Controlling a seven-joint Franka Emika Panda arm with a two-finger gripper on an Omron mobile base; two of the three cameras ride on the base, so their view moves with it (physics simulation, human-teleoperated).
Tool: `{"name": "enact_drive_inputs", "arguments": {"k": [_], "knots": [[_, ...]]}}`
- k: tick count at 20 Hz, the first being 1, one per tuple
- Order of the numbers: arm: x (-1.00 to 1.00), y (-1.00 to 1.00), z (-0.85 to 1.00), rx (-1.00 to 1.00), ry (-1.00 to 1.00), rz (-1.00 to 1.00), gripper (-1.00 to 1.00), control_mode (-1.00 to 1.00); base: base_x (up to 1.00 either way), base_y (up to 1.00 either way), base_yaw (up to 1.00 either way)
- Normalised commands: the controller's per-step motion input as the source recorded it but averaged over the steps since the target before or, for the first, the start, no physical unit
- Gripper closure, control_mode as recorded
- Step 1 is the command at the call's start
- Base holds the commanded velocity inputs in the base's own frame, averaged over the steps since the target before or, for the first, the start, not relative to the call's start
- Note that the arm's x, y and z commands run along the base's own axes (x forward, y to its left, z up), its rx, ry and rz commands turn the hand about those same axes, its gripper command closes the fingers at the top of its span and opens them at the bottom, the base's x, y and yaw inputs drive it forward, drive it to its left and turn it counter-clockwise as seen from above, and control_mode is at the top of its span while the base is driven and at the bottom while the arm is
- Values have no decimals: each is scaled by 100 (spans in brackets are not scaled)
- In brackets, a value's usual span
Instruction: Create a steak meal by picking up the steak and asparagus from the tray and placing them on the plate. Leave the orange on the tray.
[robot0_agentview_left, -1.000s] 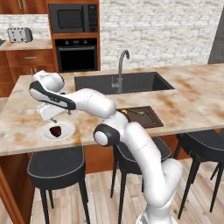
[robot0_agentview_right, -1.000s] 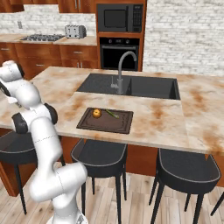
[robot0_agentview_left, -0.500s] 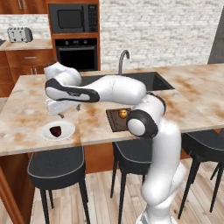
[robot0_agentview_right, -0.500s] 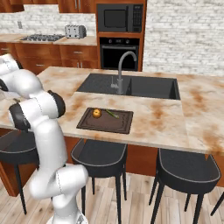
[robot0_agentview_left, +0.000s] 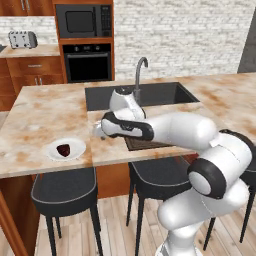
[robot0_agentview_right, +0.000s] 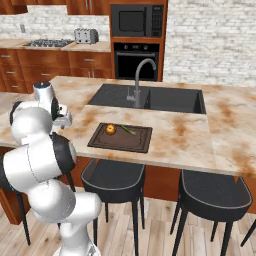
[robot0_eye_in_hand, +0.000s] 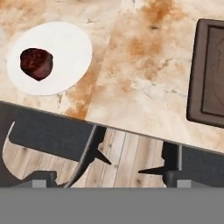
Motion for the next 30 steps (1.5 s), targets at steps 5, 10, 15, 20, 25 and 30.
{"name": "enact_drive_inputs", "arguments": {"k": [5,10,15,20,25,30], "knots": [[32,-100,9,0,6,8,-100,-100,0,0,0],[54,-100,3,-1,12,12,-100,-100,0,0,0],[66,-100,0,-1,12,16,-100,-100,0,0,0],[71,-100,-9,-6,16,14,-100,-100,0,0,0],[80,-78,-45,-6,19,1,-100,-100,0,0,0],[78,-25,-22,-1,9,0,-100,-100,0,0,0]]}}
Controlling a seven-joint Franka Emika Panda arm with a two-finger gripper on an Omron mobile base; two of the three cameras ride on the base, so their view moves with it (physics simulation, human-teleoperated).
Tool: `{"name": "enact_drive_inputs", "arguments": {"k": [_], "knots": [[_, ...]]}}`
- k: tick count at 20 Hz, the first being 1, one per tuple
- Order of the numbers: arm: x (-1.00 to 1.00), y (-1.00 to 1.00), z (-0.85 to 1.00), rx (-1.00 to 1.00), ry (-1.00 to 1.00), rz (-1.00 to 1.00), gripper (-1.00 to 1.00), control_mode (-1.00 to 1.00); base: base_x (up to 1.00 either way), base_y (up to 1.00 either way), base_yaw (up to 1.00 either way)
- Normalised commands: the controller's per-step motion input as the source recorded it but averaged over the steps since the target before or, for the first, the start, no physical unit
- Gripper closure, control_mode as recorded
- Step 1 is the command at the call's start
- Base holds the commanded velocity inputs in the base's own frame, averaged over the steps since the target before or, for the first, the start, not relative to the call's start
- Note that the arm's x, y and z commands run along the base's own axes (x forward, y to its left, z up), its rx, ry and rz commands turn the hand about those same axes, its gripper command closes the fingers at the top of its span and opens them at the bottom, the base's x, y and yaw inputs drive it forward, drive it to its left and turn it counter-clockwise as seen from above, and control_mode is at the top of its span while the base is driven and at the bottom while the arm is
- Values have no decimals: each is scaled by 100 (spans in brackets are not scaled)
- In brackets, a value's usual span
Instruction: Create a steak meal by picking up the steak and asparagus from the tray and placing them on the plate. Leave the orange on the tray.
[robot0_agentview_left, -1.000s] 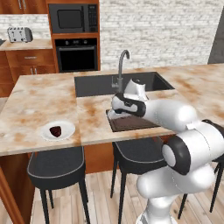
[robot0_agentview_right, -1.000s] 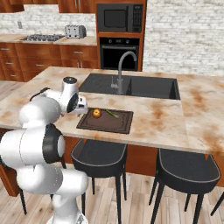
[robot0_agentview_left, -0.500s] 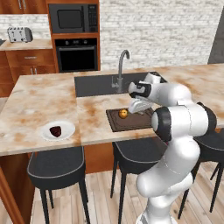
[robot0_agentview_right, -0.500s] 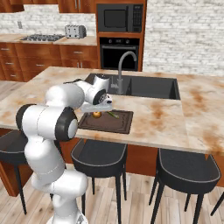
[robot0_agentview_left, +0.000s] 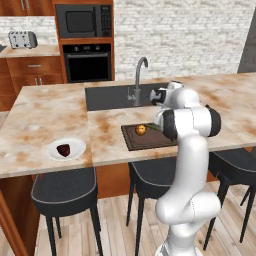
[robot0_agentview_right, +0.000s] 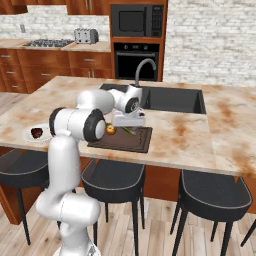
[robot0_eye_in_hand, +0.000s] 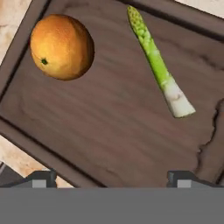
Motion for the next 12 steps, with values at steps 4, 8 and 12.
{"name": "enact_drive_inputs", "arguments": {"k": [4,8,12], "knots": [[64,-7,-16,0,4,1,-100,-100,0,0,0],[42,-5,-46,-1,1,1,-100,-100,0,0,0],[14,0,-58,-7,0,4,-100,-100,0,0,0]]}}
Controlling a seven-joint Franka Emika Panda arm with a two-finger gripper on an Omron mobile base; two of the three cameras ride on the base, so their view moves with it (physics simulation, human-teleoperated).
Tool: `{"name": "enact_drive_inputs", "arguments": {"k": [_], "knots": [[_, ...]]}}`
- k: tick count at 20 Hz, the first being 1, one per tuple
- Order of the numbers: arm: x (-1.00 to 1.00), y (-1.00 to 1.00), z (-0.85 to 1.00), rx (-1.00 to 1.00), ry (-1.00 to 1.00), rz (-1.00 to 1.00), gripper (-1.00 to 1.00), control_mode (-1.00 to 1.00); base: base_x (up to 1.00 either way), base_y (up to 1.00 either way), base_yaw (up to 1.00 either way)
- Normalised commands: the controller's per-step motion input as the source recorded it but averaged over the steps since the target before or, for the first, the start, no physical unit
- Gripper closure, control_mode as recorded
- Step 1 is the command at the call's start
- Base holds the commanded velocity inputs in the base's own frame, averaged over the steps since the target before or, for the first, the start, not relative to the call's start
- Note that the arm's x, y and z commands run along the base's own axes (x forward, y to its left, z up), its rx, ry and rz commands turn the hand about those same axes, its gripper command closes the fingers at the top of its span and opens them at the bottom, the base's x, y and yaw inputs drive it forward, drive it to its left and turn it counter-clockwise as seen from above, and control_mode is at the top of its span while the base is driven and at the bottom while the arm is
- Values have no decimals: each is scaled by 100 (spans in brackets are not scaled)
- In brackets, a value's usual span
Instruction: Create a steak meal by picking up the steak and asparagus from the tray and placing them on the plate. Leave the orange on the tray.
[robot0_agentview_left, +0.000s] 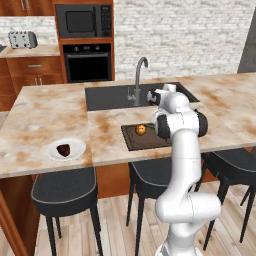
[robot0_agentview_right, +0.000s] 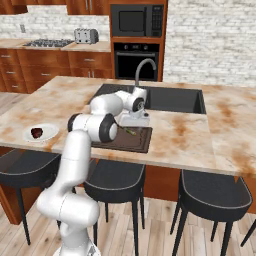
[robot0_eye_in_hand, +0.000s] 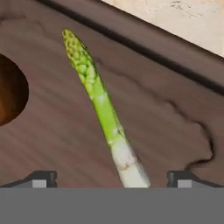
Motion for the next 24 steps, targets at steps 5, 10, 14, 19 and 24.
{"name": "enact_drive_inputs", "arguments": {"k": [5,10,14,19,24], "knots": [[16,0,-38,-5,0,5,-100,-100,0,0,0],[26,0,-24,-1,0,4,-100,-100,0,0,0],[-15,2,-67,-8,-4,3,100,-100,0,0,0],[-62,24,-58,-8,-17,0,100,-100,0,0,0],[-88,2,10,0,-33,3,100,-100,0,0,0]]}}
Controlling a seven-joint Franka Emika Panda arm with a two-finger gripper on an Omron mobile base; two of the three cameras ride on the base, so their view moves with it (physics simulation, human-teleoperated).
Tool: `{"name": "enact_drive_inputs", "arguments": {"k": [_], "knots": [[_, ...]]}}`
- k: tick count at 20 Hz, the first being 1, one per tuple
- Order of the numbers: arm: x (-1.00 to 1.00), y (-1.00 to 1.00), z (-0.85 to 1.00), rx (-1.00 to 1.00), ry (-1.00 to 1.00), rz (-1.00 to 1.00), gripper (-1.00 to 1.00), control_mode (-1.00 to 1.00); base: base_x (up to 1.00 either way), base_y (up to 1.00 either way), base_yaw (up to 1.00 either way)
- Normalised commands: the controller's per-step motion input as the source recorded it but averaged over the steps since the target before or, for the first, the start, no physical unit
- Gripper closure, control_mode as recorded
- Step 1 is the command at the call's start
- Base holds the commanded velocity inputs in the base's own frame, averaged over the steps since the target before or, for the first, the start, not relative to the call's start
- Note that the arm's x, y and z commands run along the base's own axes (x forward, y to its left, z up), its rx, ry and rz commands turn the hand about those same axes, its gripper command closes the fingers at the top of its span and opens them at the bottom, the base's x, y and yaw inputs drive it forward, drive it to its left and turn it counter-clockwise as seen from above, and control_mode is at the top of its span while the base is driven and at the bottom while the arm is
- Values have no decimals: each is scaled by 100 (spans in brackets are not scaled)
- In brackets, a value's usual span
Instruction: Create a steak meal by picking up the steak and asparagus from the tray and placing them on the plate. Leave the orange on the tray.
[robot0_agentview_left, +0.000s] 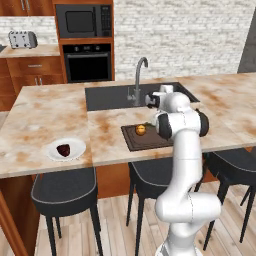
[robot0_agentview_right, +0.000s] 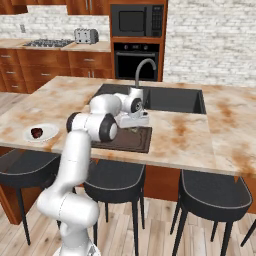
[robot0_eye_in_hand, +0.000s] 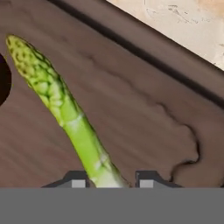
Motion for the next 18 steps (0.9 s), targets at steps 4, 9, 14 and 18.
{"name": "enact_drive_inputs", "arguments": {"k": [4,9,14,18], "knots": [[-100,18,48,-1,-47,5,100,-100,0,0,0],[-100,47,70,-2,-27,1,100,-100,0,0,0],[-87,56,69,9,-2,-6,100,-100,0,0,0],[-61,49,78,21,1,-16,100,-100,0,0,0]]}}
